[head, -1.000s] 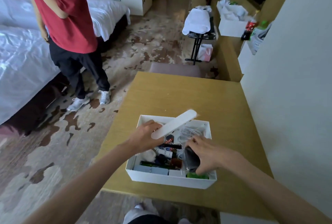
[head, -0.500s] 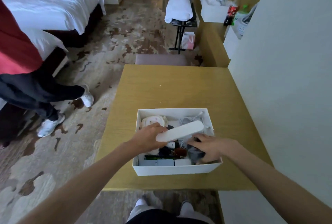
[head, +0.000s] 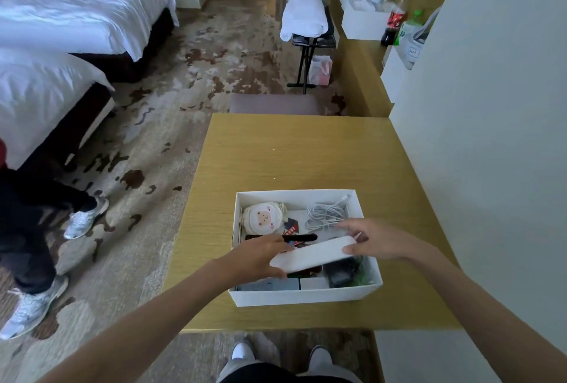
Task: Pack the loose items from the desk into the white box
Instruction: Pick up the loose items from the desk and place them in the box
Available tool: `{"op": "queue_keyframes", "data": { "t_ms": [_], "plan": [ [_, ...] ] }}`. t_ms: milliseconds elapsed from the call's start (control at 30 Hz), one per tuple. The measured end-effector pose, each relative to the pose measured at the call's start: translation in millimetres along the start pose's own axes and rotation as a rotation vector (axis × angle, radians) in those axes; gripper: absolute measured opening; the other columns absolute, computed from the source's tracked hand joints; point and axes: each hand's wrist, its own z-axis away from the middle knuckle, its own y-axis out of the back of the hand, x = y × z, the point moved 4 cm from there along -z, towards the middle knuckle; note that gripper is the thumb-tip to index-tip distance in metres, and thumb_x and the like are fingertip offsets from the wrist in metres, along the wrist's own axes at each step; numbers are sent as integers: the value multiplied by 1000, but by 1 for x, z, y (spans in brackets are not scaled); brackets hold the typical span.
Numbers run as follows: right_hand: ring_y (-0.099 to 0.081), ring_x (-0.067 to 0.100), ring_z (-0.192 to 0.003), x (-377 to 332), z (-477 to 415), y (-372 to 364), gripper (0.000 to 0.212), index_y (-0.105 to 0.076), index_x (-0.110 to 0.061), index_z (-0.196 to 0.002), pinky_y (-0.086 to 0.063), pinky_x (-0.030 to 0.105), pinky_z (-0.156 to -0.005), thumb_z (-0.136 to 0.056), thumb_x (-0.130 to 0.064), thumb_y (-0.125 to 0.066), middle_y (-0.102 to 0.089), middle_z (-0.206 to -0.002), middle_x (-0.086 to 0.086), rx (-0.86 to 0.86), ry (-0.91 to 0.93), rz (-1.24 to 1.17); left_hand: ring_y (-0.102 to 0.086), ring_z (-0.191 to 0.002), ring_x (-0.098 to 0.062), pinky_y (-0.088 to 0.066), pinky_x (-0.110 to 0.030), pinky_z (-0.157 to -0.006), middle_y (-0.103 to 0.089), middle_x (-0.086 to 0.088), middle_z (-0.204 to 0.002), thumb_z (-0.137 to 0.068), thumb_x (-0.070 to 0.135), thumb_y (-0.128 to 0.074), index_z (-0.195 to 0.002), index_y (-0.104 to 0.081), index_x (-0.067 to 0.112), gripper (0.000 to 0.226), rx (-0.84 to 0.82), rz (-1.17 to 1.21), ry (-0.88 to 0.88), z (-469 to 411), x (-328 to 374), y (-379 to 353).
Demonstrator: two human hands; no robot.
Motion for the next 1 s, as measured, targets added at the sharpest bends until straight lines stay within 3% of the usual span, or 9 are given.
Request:
{"op": "queue_keyframes", "data": {
  "t_ms": [133,333,467,533,667,767,867,933,1000],
  "plan": [
    [-57,-2,-87,-5,-8,-20,14,-68,-24,-102,-45,16,-73,-89,-26,-64,-61,-103,-11,-27,95,307,-51,-110,-13,-43,-28,-83,-54,4,-122,-82,43,-65,-131,-50,26,53,-140,-39,-34,-4,4,-6],
    [-58,4,-84,-7,-15,-41,9,-68,-26,-92,-52,29,-79,-89,-27,-60,-65,-96,-11,-115,147,491,-54,-115,-14,-46,-37,-94,-61,6,-126,-85,38,-63,-129,-52,31,46,-234,-120,-18,-4,1,-15],
    [-58,4,-82,-9,-19,-37,10,-68,-25,-92,-50,26,-74,-88,-32,-62,-64,-93,-11,-122,201,507,-52,-116,-14,-46,-35,-95,-60,6,-126,-87,34,-62,-130,-50,31,45,-291,-128,4,-4,-2,-14],
    [-58,1,-81,-9,-18,-26,9,-67,-27,-89,-50,22,-71,-87,-35,-64,-63,-91,-15,-30,198,430,-53,-111,-9,-46,-28,-90,-62,9,-121,-87,35,-62,-126,-53,33,41,-175,-80,33,-3,-4,1],
    [-63,7,-75,-6,-12,10,9,-66,-27,-82,-49,13,-64,-90,-24,-63,-65,-83,-14,327,197,89,-56,-104,-10,-51,-29,-86,-60,3,-123,-85,28,-65,-124,-55,27,40,312,20,131,1,-23,49],
    [-58,9,-82,1,-13,24,8,-66,-22,-90,-40,8,-67,-93,-18,-60,-65,-90,-9,577,163,-67,-45,-119,-21,-51,-32,-77,-45,-3,-136,-83,24,-65,-137,-40,19,59,391,-133,363,0,-48,64],
    [-52,19,-111,17,-20,23,28,-58,-18,-120,-41,29,-91,-93,-27,-59,-56,-118,5,723,-35,-52,-33,-130,-31,-48,-44,-93,-26,-11,-148,-83,33,-65,-145,-17,11,81,306,-200,563,4,-72,57],
    [-39,29,-130,30,-27,15,55,-39,-13,-139,-36,43,-103,-92,-32,-59,-42,-139,14,647,-209,-21,-33,-132,-38,-42,-50,-101,-24,-17,-149,-87,36,-59,-148,-3,9,87,236,-46,675,6,-87,45],
    [-35,33,-136,42,-36,5,68,-23,-9,-148,-34,50,-106,-94,-35,-55,-32,-151,15,482,-342,-54,-44,-126,-40,-40,-52,-101,-40,-23,-141,-93,35,-49,-148,5,8,81,164,189,742,6,-93,35]
  ]
}}
